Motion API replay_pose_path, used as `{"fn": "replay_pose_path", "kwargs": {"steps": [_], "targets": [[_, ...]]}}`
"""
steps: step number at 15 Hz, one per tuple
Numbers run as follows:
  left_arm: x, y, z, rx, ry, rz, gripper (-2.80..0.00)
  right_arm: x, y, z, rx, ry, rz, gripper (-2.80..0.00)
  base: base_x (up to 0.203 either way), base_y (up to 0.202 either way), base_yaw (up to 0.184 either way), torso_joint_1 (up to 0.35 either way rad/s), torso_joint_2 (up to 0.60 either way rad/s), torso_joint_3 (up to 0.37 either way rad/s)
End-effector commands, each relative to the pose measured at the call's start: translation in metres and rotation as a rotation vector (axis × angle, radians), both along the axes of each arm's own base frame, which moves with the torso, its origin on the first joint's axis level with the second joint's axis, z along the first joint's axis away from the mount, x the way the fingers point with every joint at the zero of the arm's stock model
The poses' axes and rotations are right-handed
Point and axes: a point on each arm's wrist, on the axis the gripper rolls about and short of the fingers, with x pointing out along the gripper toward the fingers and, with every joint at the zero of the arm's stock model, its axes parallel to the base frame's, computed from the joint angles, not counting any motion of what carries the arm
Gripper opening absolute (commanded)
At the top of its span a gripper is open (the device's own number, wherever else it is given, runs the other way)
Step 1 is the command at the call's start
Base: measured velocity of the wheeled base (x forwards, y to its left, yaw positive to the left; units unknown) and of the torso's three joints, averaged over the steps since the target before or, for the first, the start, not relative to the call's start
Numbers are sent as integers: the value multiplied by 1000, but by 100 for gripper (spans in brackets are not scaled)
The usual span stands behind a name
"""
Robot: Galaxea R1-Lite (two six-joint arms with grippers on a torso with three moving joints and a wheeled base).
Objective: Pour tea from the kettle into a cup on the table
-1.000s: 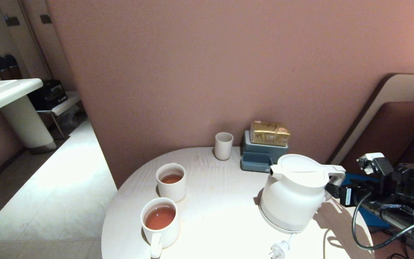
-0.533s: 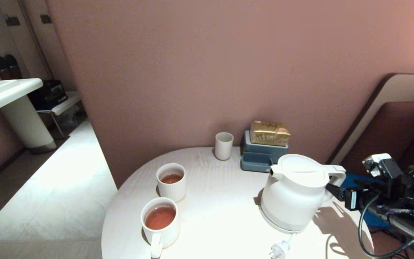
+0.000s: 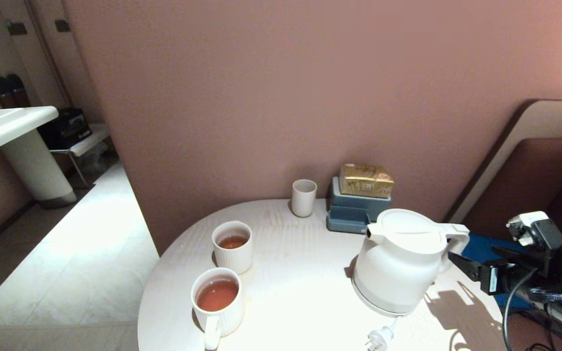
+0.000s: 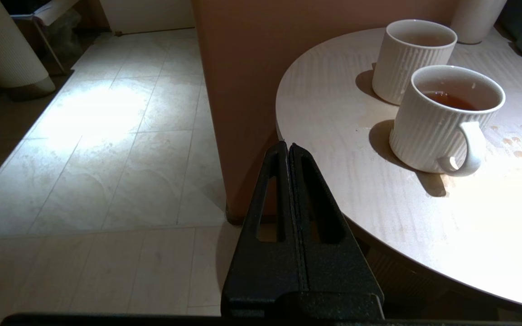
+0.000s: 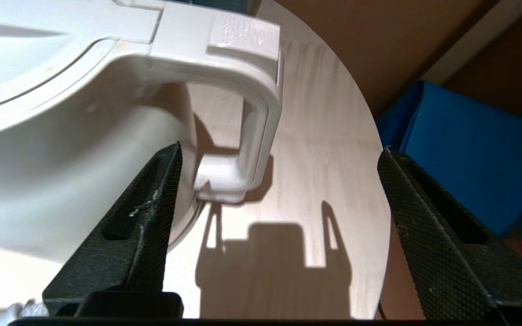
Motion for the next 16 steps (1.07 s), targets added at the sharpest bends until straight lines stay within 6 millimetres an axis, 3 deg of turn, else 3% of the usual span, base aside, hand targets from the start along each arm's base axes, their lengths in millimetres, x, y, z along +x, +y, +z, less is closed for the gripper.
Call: {"fn": "replay_pose_path", "kwargs": {"steps": [1,7,12,13,16], "targets": [[0,0,0,1,1,0,-280,-12,1,17,-6,-42,1,0,0,0,0,0,0,0],[0,0,0,0,1,0,-280,-67,7,55,6,11,2,0,0,0,0,0,0,0],[0,0,0,0,0,0,-280,-128,13,63,26,29,-9,0,0,0,0,0,0,0],[0,0,0,-1,1,0,-280,-140,15,64,29,35,-11,-280,0,0,0,0,0,0],[0,0,0,-1,1,0,-280,-177,19,68,59,43,-18,-280,0,0,0,0,0,0]]}}
